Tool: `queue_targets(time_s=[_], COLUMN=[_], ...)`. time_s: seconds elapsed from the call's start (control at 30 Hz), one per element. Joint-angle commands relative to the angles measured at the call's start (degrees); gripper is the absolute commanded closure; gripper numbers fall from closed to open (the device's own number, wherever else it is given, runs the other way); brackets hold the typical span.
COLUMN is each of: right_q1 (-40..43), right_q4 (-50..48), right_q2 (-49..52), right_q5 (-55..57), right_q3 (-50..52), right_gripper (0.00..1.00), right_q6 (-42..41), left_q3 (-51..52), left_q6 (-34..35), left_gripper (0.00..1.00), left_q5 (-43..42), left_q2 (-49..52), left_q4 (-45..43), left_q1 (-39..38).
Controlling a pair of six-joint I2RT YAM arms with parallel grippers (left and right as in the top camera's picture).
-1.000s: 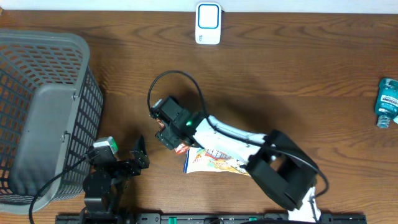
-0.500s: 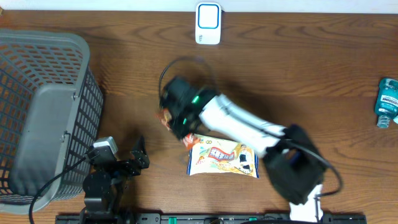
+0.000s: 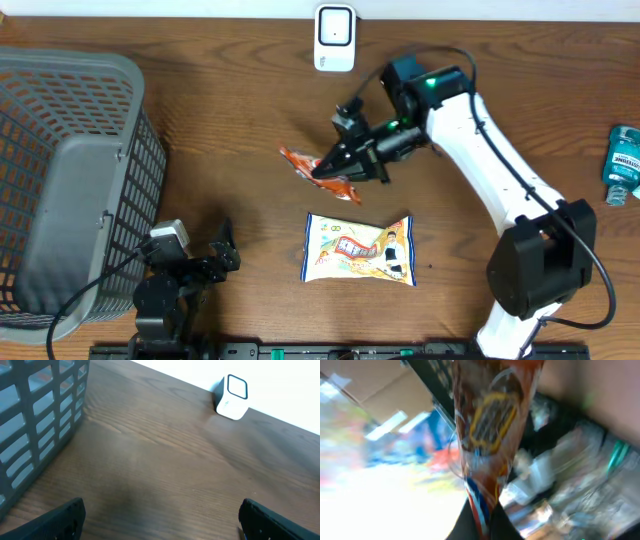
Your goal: Scan the item barcode
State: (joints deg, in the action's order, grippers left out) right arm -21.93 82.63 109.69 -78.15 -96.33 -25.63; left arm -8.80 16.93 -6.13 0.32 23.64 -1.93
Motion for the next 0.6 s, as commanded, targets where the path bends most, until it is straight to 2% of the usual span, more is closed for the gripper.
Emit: queue_targets(time_s=[0.0,0.1,0.43,0.5,0.57], right_q1=[1.8,3.0,4.0,4.0,4.0], right_q4=[4.4,5.5,5.2,2.9,-2.8], right_q2=[0.2,0.2,0.2,0.2,0.2], right_q5=[-6.2,-6.2,-5.9,-0.9,10.2], right_q3=[0.2,0.2,0.2,0.2,0.2], right_gripper=[0.99,0.98,0.99,0.98,0.98], right_q6=[-11.1,-14.4,-18.0,-18.0,-18.0], left_q3=[0.3,0.3,0.3,0.3,0.3], left_q6=[0.6,0.6,0.5,0.6,0.6], left_gripper=[0.02,0.02,0.02,0.02,0.02], left_q5=[-0.5,-0.5,-0.5,-0.5,-0.5], left_q2=[-0.1,-0.1,-0.1,-0.1,-0.1], left_q4=[-0.1,0.0,0.0,0.0,0.0], left_q1=[0.2,0.2,0.2,0.2,0.2])
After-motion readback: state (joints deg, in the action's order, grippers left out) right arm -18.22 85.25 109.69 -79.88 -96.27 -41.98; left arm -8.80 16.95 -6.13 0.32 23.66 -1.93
